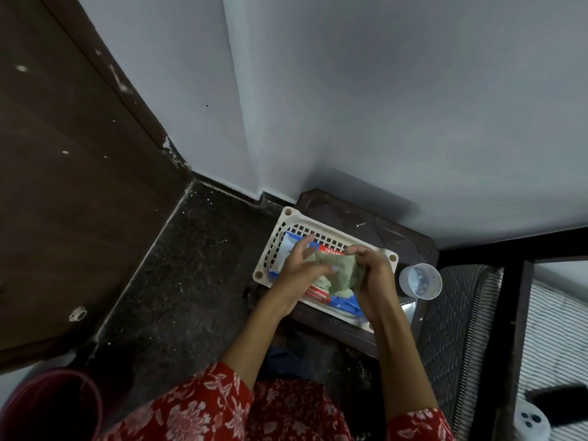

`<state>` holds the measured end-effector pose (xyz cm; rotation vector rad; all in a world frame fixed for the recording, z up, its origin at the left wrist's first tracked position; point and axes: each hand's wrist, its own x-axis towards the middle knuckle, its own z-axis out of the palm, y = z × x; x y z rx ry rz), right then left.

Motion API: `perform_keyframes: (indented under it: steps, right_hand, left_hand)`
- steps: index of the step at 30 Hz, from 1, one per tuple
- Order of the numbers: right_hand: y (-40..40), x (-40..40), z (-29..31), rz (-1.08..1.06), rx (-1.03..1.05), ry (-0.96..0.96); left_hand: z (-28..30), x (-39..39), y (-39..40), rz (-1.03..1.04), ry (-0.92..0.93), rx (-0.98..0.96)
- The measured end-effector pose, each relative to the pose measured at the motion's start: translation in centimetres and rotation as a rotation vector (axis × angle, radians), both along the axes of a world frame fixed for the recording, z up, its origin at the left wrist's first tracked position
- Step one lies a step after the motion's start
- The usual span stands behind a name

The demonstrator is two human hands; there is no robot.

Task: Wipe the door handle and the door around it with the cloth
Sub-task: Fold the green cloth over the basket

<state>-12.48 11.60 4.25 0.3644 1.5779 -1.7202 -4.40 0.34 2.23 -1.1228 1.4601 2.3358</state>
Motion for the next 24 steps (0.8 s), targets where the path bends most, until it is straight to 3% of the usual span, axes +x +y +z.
perform_keyframes:
  steps: [4,8,13,16,20,24]
  right_hand:
    - [-3.2,0.5,4.2,0.287,-0.159,0.012]
    - [-9.5,1.5,9.1,0.737,-0.068,0.258]
    - [-19.1,4.5,17.0,1.103,-0.266,0.39]
    - [-24.1,8.2,20.3,1.19,-0.344,0.542]
    - [-29.4,15.6,22.3,1.194,-0.357,0.925]
    - [-31.7,24.6,23.5,1.303,-0.549,0.986]
  left_hand:
    - [4.0,2.7,-3.7,-0.017,0.201,-0.452]
    - [10.0,7.3,-9.5,0.075,0.162,-0.592]
    - [17.6,14.5,-14.8,0.136,0.084,-0.85]
    - [20.8,18.5,-16.4,0.481,0.036,-0.897]
    - [23.9,23.8,-17.7,1.112,0.103,-0.693]
    - [25.3,30.1,-18.0,1.435,0.166,-0.643]
